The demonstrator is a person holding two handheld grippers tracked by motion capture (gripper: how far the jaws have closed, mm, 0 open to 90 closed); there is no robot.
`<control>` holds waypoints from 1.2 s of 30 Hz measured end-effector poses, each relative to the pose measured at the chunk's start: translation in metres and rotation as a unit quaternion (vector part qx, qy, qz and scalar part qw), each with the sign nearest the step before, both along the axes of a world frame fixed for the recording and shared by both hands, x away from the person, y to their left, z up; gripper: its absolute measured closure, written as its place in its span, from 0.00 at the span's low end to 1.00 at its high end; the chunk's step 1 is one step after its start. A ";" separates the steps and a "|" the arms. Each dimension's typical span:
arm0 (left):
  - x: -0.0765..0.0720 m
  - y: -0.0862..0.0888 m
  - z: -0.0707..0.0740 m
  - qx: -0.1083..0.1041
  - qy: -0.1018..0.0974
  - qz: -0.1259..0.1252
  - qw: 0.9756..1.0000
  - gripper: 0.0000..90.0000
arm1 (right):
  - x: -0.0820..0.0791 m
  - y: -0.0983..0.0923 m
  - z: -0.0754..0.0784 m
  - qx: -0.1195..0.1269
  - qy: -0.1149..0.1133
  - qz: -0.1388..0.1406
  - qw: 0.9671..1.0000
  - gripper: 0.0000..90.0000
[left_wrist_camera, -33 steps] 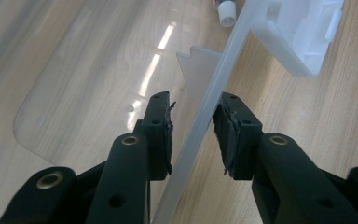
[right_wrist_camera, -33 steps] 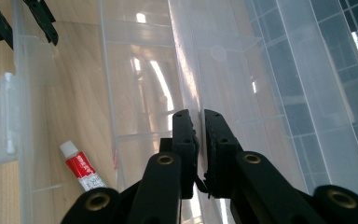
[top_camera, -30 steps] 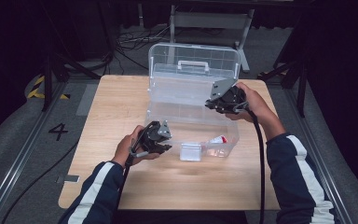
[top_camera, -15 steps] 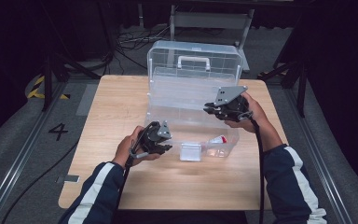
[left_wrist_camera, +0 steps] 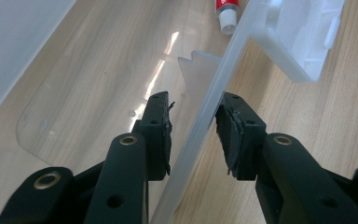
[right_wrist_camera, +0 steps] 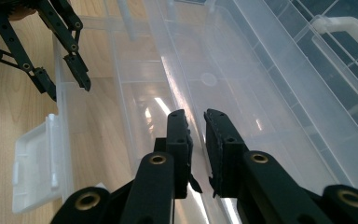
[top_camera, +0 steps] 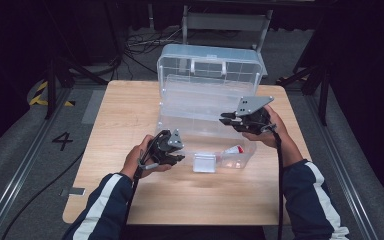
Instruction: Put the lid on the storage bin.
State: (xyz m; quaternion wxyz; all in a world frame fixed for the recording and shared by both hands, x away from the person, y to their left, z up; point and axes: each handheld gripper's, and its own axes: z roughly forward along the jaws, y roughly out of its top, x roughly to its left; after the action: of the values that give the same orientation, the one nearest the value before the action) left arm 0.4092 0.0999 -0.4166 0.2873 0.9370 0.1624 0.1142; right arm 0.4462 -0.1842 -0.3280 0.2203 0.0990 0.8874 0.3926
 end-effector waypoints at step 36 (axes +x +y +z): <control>-0.019 0.038 0.031 -0.110 -0.051 0.014 0.993 0.62 | -0.010 -0.001 -0.005 -0.002 0.002 -0.005 1.000 0.88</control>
State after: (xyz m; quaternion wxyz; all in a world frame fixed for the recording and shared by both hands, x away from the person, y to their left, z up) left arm 0.3906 0.1379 -0.3852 0.3948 0.8904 0.1720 0.1477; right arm 0.4360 -0.1851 -0.3333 0.2207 0.1040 0.8880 0.3897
